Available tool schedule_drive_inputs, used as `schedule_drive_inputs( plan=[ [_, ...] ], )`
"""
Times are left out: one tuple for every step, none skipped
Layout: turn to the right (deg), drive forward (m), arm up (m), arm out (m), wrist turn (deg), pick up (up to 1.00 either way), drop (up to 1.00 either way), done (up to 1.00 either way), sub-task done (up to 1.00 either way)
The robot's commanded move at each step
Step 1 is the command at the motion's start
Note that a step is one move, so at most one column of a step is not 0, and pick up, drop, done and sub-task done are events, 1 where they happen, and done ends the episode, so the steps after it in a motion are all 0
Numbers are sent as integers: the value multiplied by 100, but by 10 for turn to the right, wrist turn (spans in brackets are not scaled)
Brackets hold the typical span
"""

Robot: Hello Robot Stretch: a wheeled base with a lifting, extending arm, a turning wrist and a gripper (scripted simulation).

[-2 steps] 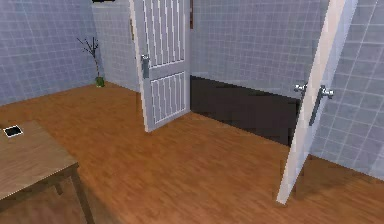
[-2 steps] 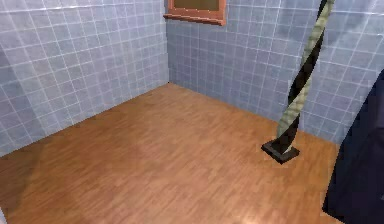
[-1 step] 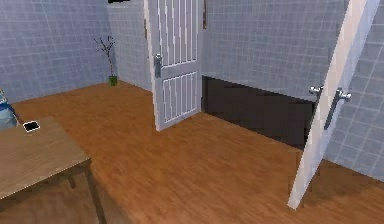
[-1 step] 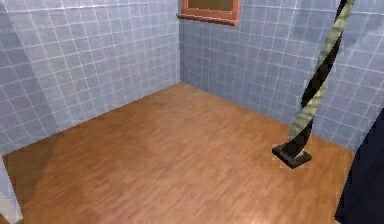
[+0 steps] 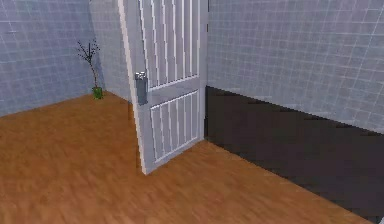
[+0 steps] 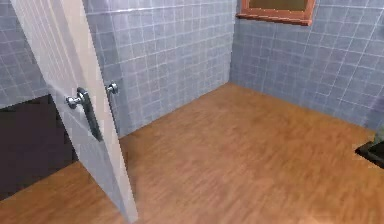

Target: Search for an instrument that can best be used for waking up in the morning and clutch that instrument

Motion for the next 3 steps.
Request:
schedule_drive_inputs(
  plan=[
    [-450,0,0,0,0,0,0,0,0],
    [-420,0,0,0,0,0,0,0,0],
    [0,30,0,0,0,0,0,0,0]
  ],
)
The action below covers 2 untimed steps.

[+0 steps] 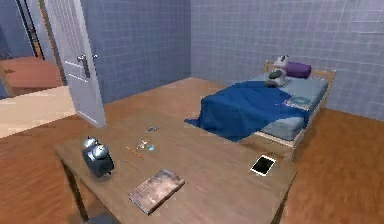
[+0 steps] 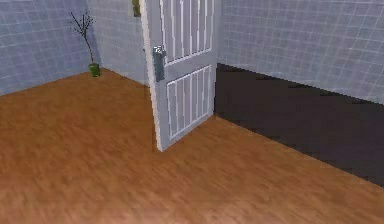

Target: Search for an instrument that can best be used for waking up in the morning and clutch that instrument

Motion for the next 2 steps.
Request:
schedule_drive_inputs(
  plan=[
    [-450,0,0,0,0,0,0,0,0],
    [-450,0,0,0,0,0,0,0,0]
  ],
)
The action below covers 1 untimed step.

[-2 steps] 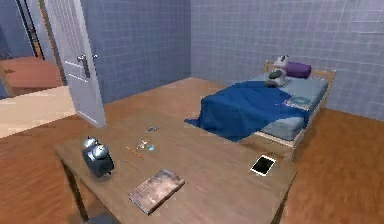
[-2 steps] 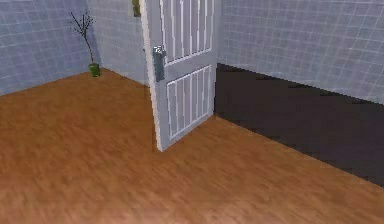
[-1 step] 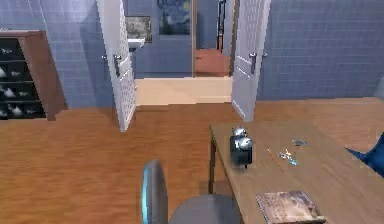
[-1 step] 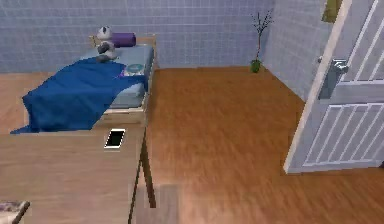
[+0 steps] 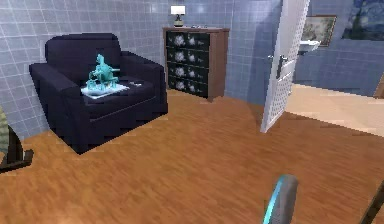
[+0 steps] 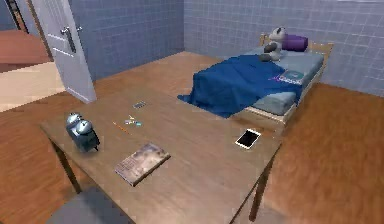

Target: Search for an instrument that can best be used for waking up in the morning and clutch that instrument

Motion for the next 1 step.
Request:
schedule_drive_inputs(
  plan=[
    [-270,0,0,0,0,0,0,0,0]
  ],
)
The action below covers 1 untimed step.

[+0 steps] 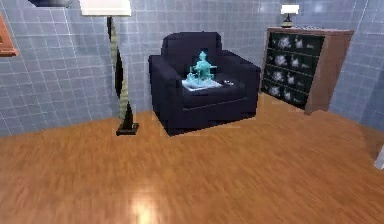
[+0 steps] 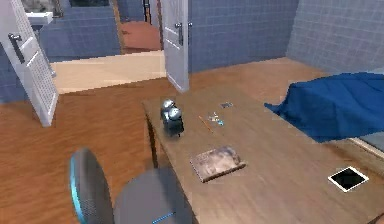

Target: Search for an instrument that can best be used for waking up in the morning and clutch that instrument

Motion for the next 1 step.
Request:
schedule_drive_inputs(
  plan=[
    [120,0,0,0,0,0,0,0,0]
  ],
)
